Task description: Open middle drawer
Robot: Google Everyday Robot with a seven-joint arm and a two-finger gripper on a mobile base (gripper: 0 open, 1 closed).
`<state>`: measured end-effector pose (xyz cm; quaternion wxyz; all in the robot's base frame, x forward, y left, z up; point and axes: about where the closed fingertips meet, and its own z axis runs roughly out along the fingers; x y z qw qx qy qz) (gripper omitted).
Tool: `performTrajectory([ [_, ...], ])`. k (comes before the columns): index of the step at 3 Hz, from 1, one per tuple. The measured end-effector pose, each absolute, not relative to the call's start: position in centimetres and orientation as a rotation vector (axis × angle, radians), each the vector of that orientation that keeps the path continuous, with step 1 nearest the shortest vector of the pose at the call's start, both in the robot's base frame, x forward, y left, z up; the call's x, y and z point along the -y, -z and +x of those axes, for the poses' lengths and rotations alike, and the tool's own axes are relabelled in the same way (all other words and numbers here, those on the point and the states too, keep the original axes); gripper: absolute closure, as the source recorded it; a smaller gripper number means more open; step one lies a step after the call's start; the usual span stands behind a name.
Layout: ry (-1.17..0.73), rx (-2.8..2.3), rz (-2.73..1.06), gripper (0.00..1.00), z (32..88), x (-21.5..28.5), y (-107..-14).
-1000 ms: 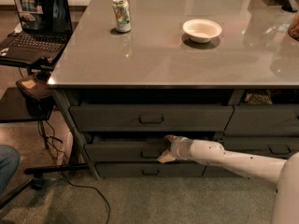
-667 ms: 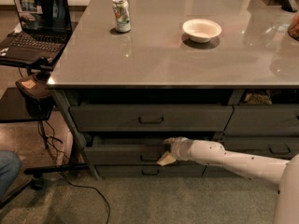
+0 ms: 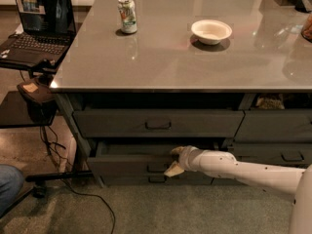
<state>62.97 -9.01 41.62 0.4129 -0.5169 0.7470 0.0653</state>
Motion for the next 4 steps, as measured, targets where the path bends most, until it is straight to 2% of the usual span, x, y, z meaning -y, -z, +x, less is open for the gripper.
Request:
performTrajectory([
  [3, -0.154, -1.871, -1.305, 1.0, 61.1, 9.6, -41.7],
  [4, -0.136, -1.878, -1.282, 1.0, 58.3, 10.9, -42.0],
])
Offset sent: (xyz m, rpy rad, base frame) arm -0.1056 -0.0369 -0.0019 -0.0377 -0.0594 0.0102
